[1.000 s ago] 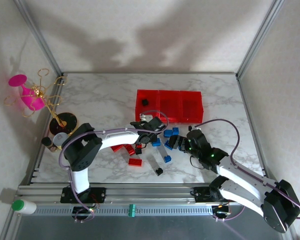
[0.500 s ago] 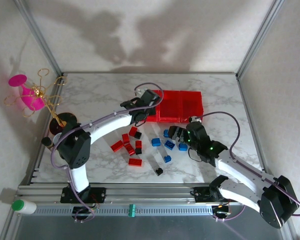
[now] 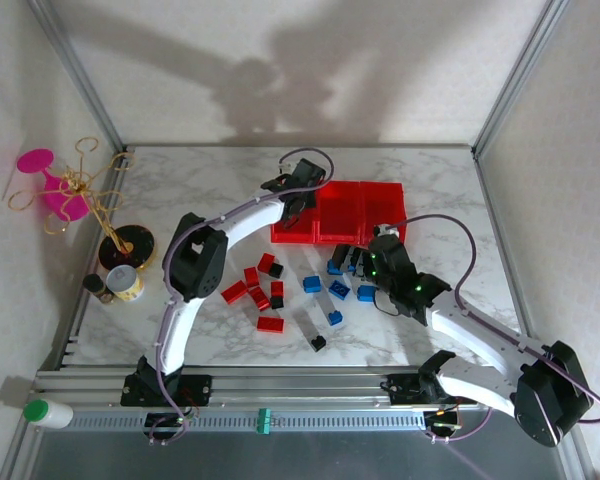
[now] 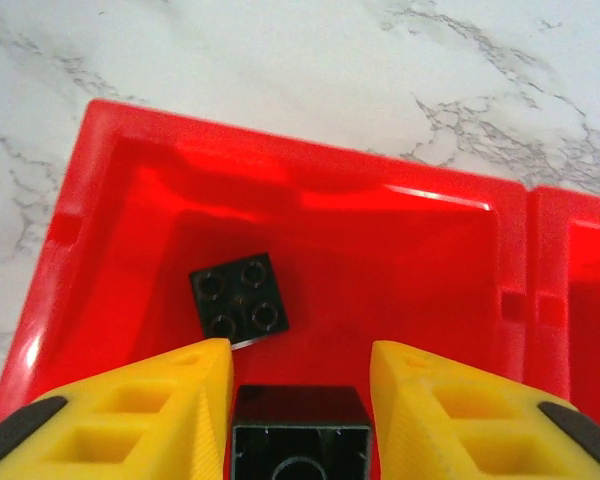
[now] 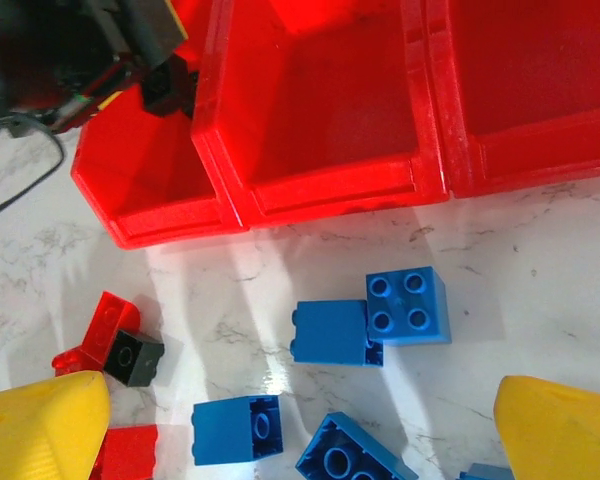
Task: Sort the legos into containers by color
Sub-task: Place the lego in the container.
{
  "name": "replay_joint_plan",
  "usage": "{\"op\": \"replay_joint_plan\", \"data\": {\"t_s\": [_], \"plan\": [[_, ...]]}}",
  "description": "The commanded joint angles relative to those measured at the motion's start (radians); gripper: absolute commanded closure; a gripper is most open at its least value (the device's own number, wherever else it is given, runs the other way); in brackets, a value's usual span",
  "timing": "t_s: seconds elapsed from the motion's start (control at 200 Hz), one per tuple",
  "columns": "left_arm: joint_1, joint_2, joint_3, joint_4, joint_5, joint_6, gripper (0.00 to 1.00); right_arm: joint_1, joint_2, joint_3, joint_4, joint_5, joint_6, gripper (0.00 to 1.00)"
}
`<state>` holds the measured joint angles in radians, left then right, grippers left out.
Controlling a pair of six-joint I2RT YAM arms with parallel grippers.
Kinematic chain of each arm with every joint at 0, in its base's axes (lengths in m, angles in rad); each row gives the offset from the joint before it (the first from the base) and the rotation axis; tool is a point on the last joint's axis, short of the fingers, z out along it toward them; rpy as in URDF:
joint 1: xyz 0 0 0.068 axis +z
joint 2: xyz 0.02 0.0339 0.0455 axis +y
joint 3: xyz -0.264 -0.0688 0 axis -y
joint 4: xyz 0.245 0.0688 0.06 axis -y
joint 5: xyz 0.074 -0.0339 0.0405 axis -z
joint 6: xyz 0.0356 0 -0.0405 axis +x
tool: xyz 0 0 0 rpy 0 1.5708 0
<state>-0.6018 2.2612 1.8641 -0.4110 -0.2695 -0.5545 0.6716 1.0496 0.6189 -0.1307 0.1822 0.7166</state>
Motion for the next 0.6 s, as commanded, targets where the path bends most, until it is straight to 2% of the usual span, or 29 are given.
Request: {"op": "replay_joint_plan", "data": {"t_s": [0.0, 0.1, 0.275, 0.596], "plan": [[0.014, 0.017, 0.061, -0.01, 0.059, 0.031, 0.55, -0.006, -0.001, 0.032, 0.006, -0.004, -0.025, 0.01], [0.014, 0.01, 0.067, -0.006, 0.085, 0.044, 0.52, -0.006, 0.003, 0.037, 0.001, 0.0, -0.028, 0.01], [0.014, -0.068, 0.028, -0.019, 0.112, 0.035, 0.53, -0.004, 0.021, 0.056, -0.014, 0.008, -0.041, 0.01], [-0.007, -0.422, -0.36, 0.077, 0.153, 0.021, 0.53, 0.012, 0.038, 0.039, -0.006, -0.046, -0.063, 0.01]]}}
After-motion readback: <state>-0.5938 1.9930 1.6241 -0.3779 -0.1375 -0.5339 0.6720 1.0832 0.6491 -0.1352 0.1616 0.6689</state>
